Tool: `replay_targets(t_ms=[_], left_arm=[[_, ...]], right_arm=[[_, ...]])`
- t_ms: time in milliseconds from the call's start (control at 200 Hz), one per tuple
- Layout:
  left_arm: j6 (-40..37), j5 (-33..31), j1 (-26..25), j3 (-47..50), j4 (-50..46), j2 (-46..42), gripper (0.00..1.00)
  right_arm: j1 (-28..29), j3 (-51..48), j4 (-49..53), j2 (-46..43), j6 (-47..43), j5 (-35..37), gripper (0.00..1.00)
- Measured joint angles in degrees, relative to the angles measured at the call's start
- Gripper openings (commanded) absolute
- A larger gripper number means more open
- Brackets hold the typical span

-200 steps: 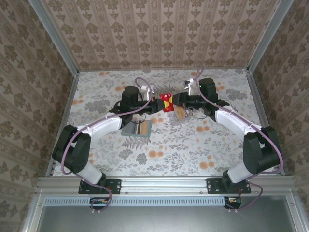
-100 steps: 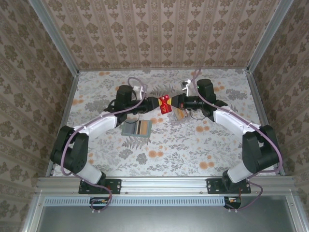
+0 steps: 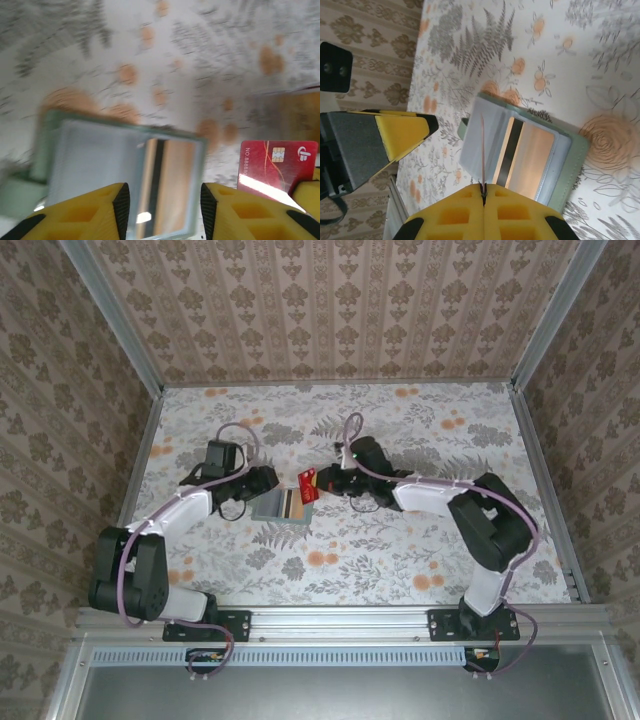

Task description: Put the credit cards into the card holder

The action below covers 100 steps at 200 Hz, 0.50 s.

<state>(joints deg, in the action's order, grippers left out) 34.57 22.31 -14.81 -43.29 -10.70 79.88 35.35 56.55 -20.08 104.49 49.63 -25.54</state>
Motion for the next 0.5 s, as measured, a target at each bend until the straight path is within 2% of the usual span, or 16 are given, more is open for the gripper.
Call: replay_targets(t_ms=[275, 500], left_arm=[[-4.0, -5.9, 2.5, 3.9, -5.0, 1.2, 0.28], [-5.3, -5.9, 2.6, 4.3, -3.6, 5.4, 0.21]], right_arm=[[4.2, 2.7, -5.5, 9.7, 6.6, 4.0, 0.00], [5.5, 4.7, -7.5, 11.8, 9.0, 4.9, 0.00]])
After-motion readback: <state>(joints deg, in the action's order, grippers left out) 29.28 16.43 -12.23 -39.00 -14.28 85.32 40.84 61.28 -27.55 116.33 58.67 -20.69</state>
